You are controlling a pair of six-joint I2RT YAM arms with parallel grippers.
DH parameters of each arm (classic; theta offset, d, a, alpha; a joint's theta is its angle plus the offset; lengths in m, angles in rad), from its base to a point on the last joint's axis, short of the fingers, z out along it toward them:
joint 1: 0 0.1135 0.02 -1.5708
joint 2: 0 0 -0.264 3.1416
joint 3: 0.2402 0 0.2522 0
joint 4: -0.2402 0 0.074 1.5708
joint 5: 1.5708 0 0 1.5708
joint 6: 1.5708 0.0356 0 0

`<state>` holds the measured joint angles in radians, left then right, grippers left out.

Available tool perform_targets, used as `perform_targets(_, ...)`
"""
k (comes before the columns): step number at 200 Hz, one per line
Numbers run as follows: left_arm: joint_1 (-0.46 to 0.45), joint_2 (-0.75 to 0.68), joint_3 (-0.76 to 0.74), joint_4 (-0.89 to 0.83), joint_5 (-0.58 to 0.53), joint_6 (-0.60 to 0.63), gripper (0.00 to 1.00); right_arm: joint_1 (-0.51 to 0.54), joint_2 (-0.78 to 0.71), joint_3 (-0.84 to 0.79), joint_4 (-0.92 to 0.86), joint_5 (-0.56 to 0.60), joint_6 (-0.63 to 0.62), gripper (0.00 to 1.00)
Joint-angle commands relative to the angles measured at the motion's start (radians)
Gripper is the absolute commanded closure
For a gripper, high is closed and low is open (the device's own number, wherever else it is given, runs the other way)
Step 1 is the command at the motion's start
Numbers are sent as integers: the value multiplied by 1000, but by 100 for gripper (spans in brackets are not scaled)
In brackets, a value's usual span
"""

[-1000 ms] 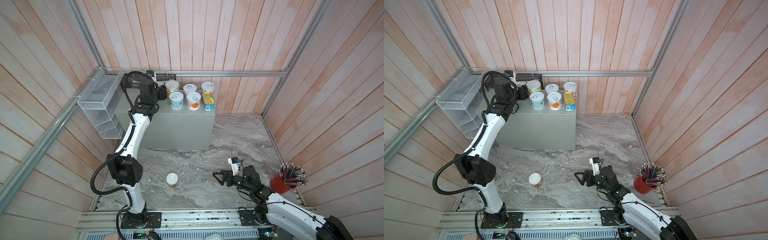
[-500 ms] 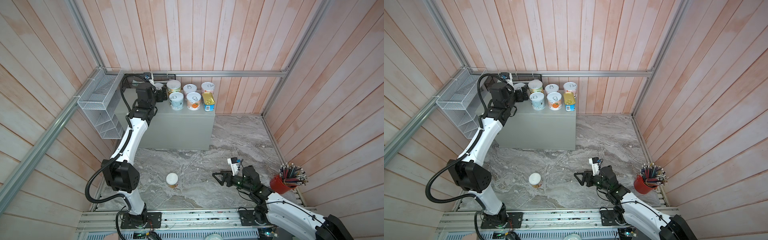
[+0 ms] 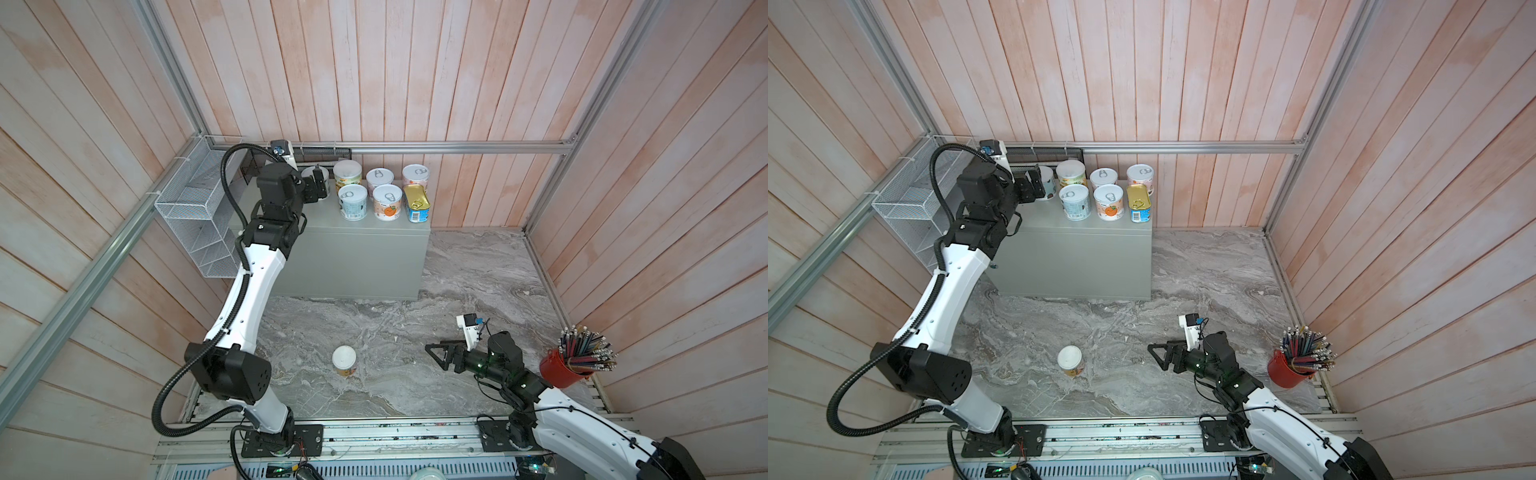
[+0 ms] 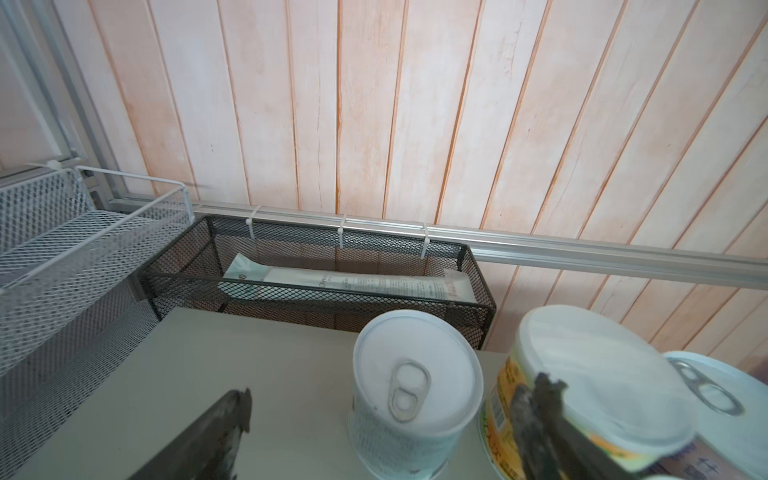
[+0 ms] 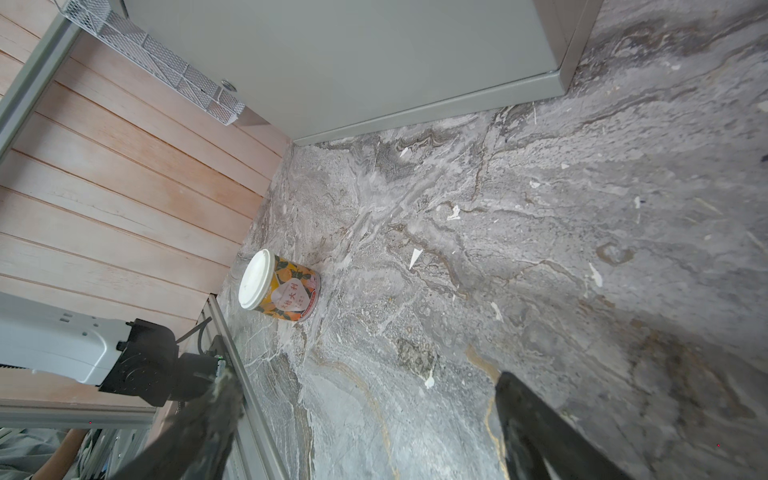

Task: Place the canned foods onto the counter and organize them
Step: 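Lower the can beside the pale blue can, open the left gripper, then lower the left gripper to the floor while the right reaches the white-lidded can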

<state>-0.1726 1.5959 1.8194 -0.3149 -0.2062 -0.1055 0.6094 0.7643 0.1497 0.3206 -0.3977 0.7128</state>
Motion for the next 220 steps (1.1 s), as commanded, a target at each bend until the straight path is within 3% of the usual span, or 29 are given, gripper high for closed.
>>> perform_targets(1,-6,-111,-112,-38,-76,-48,0,34,4,75,-37,22,-14,6)
perform_targets(35,-28,-313,-358,-11,-97,-122,0,161,65,174,-82,137,-53,6)
perform_targets(83,-109,-449,-454,-225,-57,-137,0,354,293,320,-69,255,-79,6)
perform_targets(112,-109,-522,-548,-377,-24,-116,0,449,428,411,-16,208,-83,7)
perform_targets(136,-108,-582,-611,-437,-27,-117,0,473,501,450,12,242,-55,7)
perform_targets(220,-96,-681,-706,-471,62,-201,0,548,833,765,-159,326,-106,12)
